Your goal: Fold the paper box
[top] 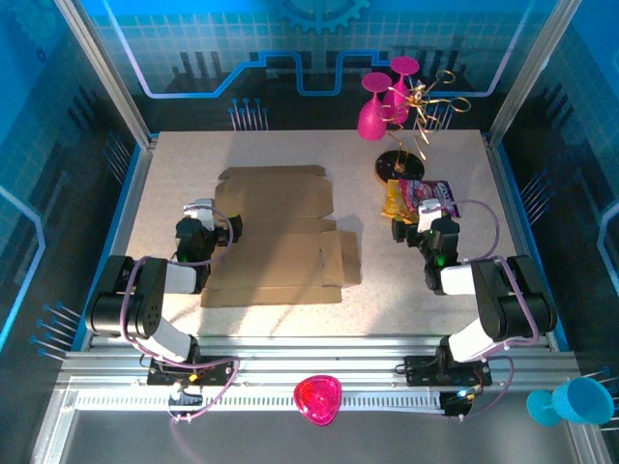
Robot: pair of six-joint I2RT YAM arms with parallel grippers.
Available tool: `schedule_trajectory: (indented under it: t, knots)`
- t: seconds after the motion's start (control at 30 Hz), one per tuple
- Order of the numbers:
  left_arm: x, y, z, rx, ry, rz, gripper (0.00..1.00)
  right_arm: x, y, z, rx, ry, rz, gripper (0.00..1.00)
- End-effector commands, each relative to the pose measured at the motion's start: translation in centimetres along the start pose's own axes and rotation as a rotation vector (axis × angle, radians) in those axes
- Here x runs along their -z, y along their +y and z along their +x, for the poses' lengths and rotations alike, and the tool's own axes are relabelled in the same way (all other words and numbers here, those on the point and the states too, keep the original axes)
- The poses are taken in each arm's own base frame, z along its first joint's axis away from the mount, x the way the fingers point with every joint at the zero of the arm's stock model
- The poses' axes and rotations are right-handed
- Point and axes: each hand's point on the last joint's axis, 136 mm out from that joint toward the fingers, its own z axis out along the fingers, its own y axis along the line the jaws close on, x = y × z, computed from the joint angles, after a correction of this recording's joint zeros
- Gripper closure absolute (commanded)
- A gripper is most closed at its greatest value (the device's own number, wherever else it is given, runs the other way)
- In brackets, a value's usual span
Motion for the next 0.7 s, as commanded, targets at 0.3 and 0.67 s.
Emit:
schedule_trajectory:
  t: [0.3,0.67]
  knots:
    - [4.8,-0.7,-6.0,-0.076,-0.196,-0.151,0.01,4.3,-2.1,-4.7,0.046,-0.181,0.266,0.0]
    - [7.8,-2.8,-16.9,0.888,0.192,-0.092,0.01,12.9,-2.5,-26.9,-0.559,-0.281,0.123,0.0]
